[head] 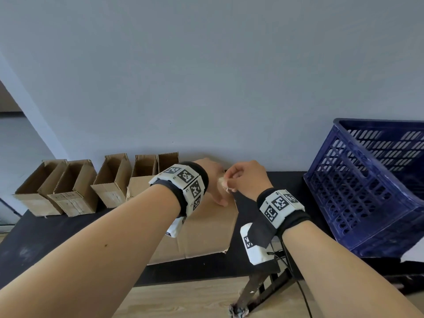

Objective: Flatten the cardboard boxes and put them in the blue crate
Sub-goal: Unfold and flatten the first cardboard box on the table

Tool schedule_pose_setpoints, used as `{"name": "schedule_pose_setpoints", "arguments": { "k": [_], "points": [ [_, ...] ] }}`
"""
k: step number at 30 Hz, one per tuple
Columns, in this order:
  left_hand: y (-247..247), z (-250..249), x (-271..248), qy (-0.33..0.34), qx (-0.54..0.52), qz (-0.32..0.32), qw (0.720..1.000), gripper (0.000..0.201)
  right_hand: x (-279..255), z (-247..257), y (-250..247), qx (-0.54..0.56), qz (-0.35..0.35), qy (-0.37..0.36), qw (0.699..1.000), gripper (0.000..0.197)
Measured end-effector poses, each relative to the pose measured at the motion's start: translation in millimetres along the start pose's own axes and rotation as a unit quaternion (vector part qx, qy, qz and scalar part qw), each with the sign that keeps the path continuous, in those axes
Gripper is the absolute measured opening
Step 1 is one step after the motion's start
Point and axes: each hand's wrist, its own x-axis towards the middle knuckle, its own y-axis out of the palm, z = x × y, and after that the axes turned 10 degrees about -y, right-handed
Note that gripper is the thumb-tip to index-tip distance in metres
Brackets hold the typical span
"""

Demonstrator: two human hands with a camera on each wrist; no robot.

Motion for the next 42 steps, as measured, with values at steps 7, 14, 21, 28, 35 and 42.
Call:
{"name": "schedule_pose_setpoints", "arguments": {
  "k": [7, 14, 21, 28, 35, 42],
  "points": [
    [-5.5, -7.1, 11.6, -0.036, 0.055, 0.014, 0.998, 0.09, 8.5, -13.3, -9.1, 0.116, -0.024, 0.072, 0.99, 0.019],
    [-3.0, 0.1, 14.6, -0.038, 0.025, 0.03, 0.998, 0.111, 12.8, -41.6, -21.1, 0.103, -0.05, 0.116, 0.987, 0.016],
    [-3.0, 0.1, 17.5, -0.029, 0.024, 0.033, 0.999, 0.108, 15.7, -59.7, -9.5, 0.109, -0.051, 0.156, 0.98, 0.014],
    [-4.9, 0.5, 17.6, -0.03, 0.018, 0.04, 0.999, 0.109, 21.3, -80.9, -4.9, 0.052, -0.048, 0.204, 0.976, 0.016],
    [-6.7, 1.1, 16.3, -0.026, 0.007, 0.043, 0.999, 0.108, 32.5, -95.5, -37.4, -0.01, -0.144, 0.202, 0.969, 0.016],
    [-4.8, 1.6, 17.5, -0.025, -0.02, 0.034, 0.999, 0.105, 36.9, -61.9, -48.8, 0.093, -0.15, 0.148, 0.973, 0.016]
  ]
}}
